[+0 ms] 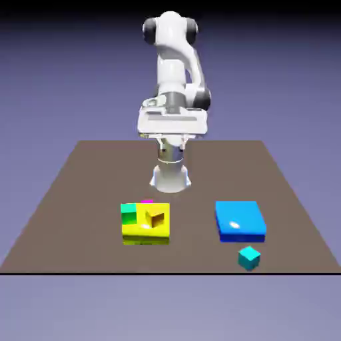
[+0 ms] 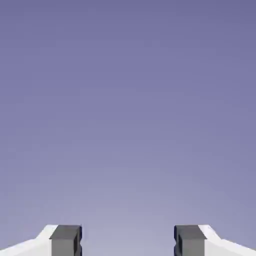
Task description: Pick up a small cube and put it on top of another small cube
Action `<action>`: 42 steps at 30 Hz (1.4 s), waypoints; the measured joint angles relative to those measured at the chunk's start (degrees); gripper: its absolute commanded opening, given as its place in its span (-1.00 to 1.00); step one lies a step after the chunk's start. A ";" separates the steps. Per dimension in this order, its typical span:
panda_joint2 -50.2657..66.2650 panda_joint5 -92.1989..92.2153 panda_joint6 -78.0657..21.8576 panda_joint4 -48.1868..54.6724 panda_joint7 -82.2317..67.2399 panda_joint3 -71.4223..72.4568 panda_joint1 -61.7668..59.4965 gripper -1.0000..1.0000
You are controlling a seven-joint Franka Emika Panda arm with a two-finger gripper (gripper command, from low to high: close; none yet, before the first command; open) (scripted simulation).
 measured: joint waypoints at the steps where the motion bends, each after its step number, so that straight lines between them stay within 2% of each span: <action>1: 2.08 -0.49 -1.45 1.62 0.11 0.59 0.28 0.00; 30: 62.29 -14.56 -43.37 48.51 3.42 17.71 8.26 0.00; 32: 62.76 -14.67 -43.69 48.87 3.44 17.84 8.32 0.00; 35: 68.98 -17.25 -37.12 48.39 5.08 15.60 9.60 0.00; 36: 69.72 -17.56 -36.33 48.33 5.28 15.34 9.75 -1.00; 38: 69.72 -17.51 -36.33 48.33 5.24 15.34 9.75 -1.00; 42: 61.43 -13.72 -43.80 47.75 3.86 17.65 7.32 -1.00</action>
